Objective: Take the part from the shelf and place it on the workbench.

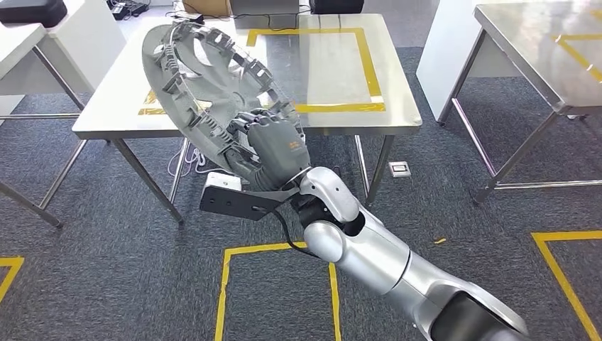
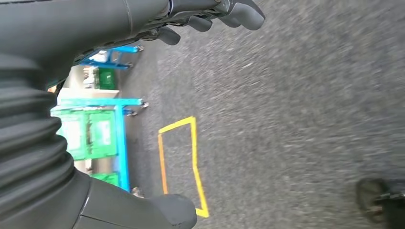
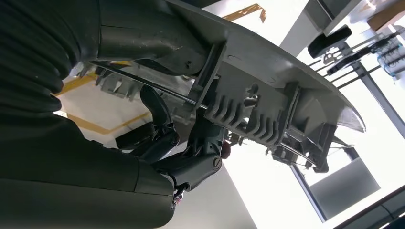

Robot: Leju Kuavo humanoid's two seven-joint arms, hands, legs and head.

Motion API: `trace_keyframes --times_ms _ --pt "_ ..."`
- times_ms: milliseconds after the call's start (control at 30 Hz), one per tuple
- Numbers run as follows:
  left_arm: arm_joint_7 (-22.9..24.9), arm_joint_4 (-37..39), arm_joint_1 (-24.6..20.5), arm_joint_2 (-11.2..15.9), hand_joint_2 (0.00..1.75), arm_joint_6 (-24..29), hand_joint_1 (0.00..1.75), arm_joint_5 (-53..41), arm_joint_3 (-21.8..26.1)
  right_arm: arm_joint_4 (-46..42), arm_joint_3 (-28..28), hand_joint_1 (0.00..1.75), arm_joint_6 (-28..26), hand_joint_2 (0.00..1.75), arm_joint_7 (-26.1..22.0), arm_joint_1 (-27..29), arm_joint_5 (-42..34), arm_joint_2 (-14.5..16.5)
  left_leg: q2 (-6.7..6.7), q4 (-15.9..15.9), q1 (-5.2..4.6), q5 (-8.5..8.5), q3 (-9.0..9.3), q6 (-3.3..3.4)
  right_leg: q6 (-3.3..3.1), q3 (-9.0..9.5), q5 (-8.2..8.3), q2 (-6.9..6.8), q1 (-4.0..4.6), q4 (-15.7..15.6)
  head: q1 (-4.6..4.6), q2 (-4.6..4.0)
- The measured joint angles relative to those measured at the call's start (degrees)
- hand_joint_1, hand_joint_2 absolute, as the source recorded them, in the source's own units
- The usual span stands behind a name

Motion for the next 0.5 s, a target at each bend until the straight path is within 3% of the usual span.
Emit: trace_keyframes --times_ms 33,67,133,167,233,267,300,367,400,433,500 --pt "-0.04 0.07 0.02 0.01 1.75 0.00 0.00 0.04 0.00 0.03 -0.11 1.75 0.01 1.75 -0.01 -0.06 0.01 0.01 0.26 -2.12 -0.01 2.84 0.24 0.29 0.48 0.50 -0.84 0.01 0.09 -0.06 0.00 0.00" --pt "-0.09 0.14 0.03 -0.01 1.75 0.00 0.00 0.06 0.01 0.05 -0.30 1.75 -0.01 1.75 -0.02 -0.15 0.02 0.03 0.42 -3.11 -0.05 4.21 0.31 0.82 0.96 0.94 -1.33 0.00 0.20 -0.09 0.00 0.00" --pt "-0.13 0.15 -0.09 -0.01 1.75 0.02 0.00 0.10 0.02 0.00 -0.71 1.75 -0.04 1.75 -0.01 -0.43 0.01 0.12 0.14 -3.20 -0.12 3.66 0.93 2.07 1.76 1.22 -1.20 -0.10 0.10 0.43 0.13 0.00" --pt "-0.16 0.14 -0.09 -0.02 1.75 0.05 0.00 0.11 0.02 -0.03 -0.86 1.75 -0.05 1.75 -0.02 -0.50 -0.01 0.14 0.00 -3.37 -0.08 3.32 1.40 2.55 2.03 0.52 -0.41 -0.14 0.01 2.10 0.14 0.00" --pt "-0.23 0.11 -0.09 0.01 1.75 0.13 0.00 0.12 0.02 -0.03 -1.09 1.75 0.02 1.75 -0.04 -0.41 -0.02 0.13 -0.28 -3.63 -0.08 2.41 2.72 3.27 2.30 -3.84 0.36 -0.16 -0.09 8.77 0.21 0.00" --pt "-0.24 0.11 -0.08 0.03 1.75 0.17 0.00 0.14 0.02 0.03 -1.24 1.75 0.05 1.75 -0.06 -0.34 -0.02 0.08 -0.38 -3.73 -0.16 1.80 3.40 3.51 2.35 -6.70 -0.52 -0.15 -0.04 12.57 0.27 0.00" --pt "-0.25 0.13 -0.02 0.04 1.75 0.20 0.00 0.17 0.03 0.10 -1.40 1.75 0.07 1.75 -0.07 -0.28 -0.02 0.03 -0.51 -3.80 -0.26 1.10 4.17 3.66 2.34 -9.37 -2.51 -0.15 0.04 15.50 0.29 0.00" --pt "-0.28 0.16 0.21 0.04 1.75 0.31 0.00 0.33 0.04 0.30 -1.62 1.75 0.14 1.75 -0.06 -0.25 -0.03 -0.05 -0.82 -3.83 -0.49 -0.42 6.00 3.80 2.09 -12.58 -6.43 -0.14 0.28 16.78 0.30 0.00" --pt "-0.30 0.17 0.35 0.04 1.75 0.38 0.00 0.44 0.05 0.39 -1.70 1.75 0.17 1.75 -0.05 -0.26 -0.04 -0.07 -1.00 -3.83 -0.62 -1.25 7.07 3.81 1.81 -13.11 -6.52 -0.14 0.44 15.06 0.30 0.00" --pt "-0.34 0.18 0.45 0.03 1.75 0.44 0.00 0.54 0.07 0.51 -1.79 1.75 0.20 1.75 -0.04 -0.31 -0.08 -0.07 -1.13 -3.83 -0.75 -2.06 8.16 3.79 1.39 -13.07 -4.67 -0.14 0.67 12.11 0.32 0.00" --pt "-0.43 0.22 0.57 -0.07 1.75 0.49 0.00 0.65 0.08 0.98 -2.19 1.75 0.20 1.75 -0.07 -0.54 -0.17 -0.08 -1.49 -3.76 -0.98 -3.67 9.81 3.58 0.25 -12.50 2.97 -0.08 1.36 4.84 0.33 0.00"
